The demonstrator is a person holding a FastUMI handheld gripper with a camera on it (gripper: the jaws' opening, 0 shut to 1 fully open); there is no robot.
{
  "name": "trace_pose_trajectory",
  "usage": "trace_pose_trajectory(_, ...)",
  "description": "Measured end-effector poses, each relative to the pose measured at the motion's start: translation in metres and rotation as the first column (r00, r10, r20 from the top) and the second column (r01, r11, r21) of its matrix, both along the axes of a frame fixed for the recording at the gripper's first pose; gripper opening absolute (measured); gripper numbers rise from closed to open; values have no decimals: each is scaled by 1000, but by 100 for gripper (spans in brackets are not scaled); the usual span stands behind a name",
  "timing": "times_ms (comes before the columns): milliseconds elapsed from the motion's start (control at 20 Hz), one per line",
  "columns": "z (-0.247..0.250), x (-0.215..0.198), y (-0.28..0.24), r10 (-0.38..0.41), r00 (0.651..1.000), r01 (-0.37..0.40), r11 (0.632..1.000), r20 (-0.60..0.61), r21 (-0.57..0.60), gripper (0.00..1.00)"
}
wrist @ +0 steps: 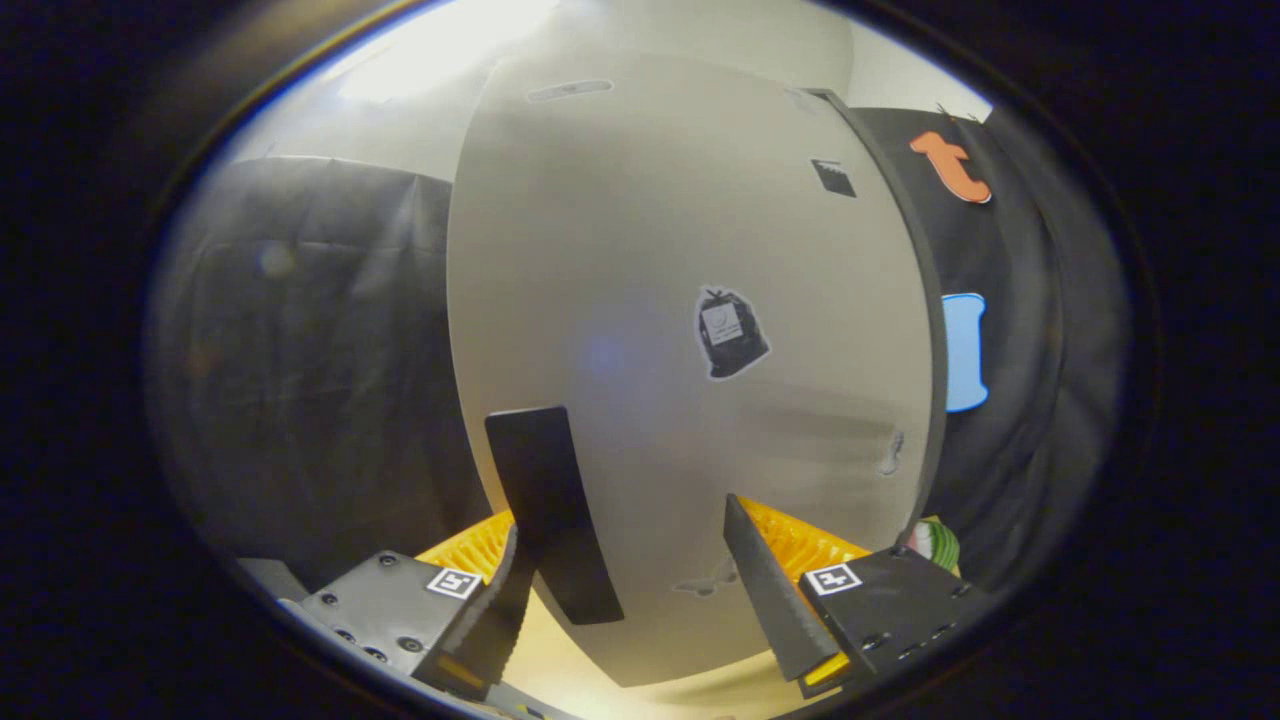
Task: Open the shoe cabinet door, grab the shoes and put them into the shoe cabinet, then close the shoe cabinet door.
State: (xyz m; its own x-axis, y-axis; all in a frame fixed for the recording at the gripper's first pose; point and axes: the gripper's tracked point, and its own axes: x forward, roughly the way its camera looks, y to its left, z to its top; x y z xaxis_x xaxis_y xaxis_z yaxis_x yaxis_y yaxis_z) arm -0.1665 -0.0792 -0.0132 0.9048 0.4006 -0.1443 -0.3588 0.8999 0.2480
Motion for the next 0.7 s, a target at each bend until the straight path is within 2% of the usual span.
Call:
trace_pose_trajectory(150, -3, 23, 14, -24, 1000, 25, 999, -15, 31, 100)
trace_pose_trajectory(700, -13, 53, 52, -160, 987, 161, 987, -9, 24, 100)
